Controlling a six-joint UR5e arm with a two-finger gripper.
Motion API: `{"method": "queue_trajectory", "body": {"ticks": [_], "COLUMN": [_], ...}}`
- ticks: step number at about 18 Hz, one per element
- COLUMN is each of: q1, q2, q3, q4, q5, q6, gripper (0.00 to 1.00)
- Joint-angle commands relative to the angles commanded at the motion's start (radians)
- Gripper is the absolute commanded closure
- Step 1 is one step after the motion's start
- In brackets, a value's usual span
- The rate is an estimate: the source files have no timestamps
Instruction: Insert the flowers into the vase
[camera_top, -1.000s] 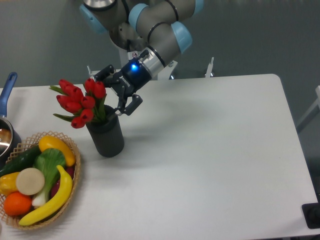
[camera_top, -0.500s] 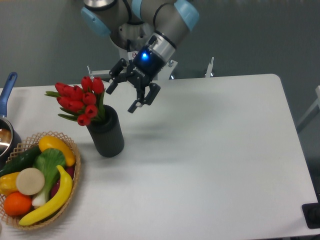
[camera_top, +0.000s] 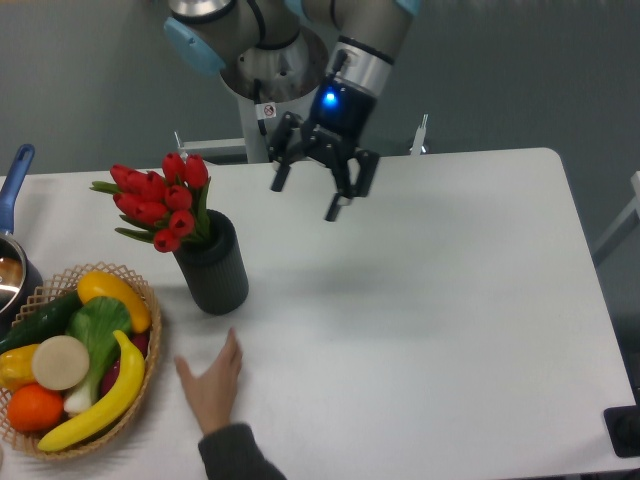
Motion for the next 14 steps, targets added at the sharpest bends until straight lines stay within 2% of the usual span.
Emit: {"method": "queue_trajectory", "body": {"ticks": [3, 6, 10, 12, 14], "q1": [-0.002, -0.002, -0.003, -0.009, -0.05], "q2": [-0.069, -0.117, -0.184, -0.226, -0.258], "q3": [0.082, 0.123, 0.155, 0.149, 0.158], "q4": [-0.002, -0.002, -0.009, -0.008, -0.015], "q5": [0.1, 0.169, 0.269, 0.33, 0.413], "q6": [-0.028, -0.028, -0.022, -0.019, -0.019], "gripper": [0.0, 0.0, 0.0, 0.0, 0.0]}}
